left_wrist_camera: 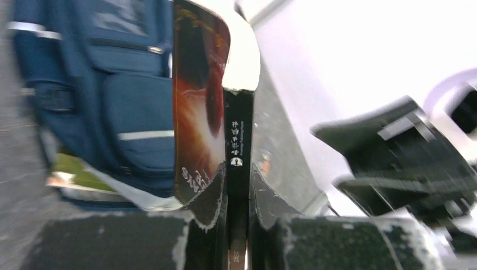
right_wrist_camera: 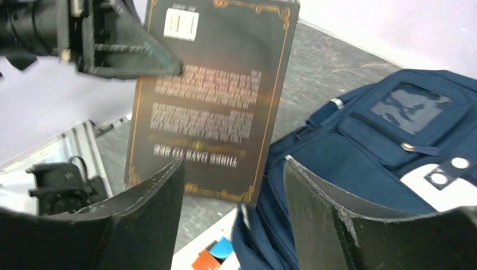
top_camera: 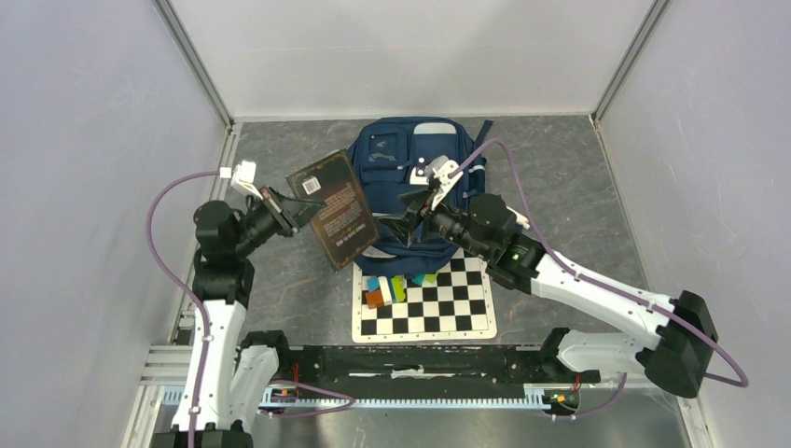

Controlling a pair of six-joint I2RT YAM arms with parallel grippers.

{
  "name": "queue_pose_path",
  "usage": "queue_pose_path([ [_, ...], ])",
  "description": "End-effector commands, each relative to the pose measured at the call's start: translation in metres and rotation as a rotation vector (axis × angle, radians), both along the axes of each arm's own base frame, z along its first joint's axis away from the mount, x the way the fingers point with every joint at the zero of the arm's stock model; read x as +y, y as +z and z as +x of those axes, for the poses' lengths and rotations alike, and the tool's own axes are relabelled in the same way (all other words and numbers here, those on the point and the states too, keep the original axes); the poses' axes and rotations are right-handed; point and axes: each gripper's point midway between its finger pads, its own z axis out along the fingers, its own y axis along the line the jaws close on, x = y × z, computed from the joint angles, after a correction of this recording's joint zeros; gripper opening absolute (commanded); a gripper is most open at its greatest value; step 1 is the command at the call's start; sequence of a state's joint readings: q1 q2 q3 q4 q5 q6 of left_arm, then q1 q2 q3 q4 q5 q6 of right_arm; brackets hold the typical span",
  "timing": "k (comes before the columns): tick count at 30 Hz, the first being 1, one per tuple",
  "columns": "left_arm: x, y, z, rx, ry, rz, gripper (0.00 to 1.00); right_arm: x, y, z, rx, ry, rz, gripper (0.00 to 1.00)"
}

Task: Pack the student bag
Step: Pick up the book from the center of the board.

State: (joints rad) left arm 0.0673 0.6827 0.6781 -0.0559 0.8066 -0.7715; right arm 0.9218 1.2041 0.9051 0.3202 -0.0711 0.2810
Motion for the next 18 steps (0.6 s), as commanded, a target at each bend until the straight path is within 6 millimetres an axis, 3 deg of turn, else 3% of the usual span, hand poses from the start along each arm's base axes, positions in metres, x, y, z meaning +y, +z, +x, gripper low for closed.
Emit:
queue_pose_path([
  [1,0.055,0.003,0.045,0.018,0.335,0.200,0.02,-0.031,-0.018,0.005,-0.135,-0.077,-0.210,0.73],
  [3,0.083,-0.012,0.055,0.106,0.469,0.302,0.02,-0.036,-0.035,0.004,-0.187,-0.050,-0.320,0.84],
  [5,0.097,-0.019,0.059,0.106,0.518,0.386,0.03,-0.036,-0.054,-0.001,-0.221,0.013,-0.423,0.89],
  [8,0.121,-0.033,0.056,0.090,0.632,0.470,0.03,-0.034,-0.084,-0.004,-0.218,0.094,-0.578,0.87],
  [12,0.142,-0.057,0.044,0.063,0.736,0.545,0.05,-0.026,-0.107,-0.001,-0.219,0.101,-0.705,0.85],
  [18,0.158,-0.054,0.035,0.059,0.804,0.626,0.04,0.004,-0.135,-0.003,-0.230,0.151,-0.747,0.84],
])
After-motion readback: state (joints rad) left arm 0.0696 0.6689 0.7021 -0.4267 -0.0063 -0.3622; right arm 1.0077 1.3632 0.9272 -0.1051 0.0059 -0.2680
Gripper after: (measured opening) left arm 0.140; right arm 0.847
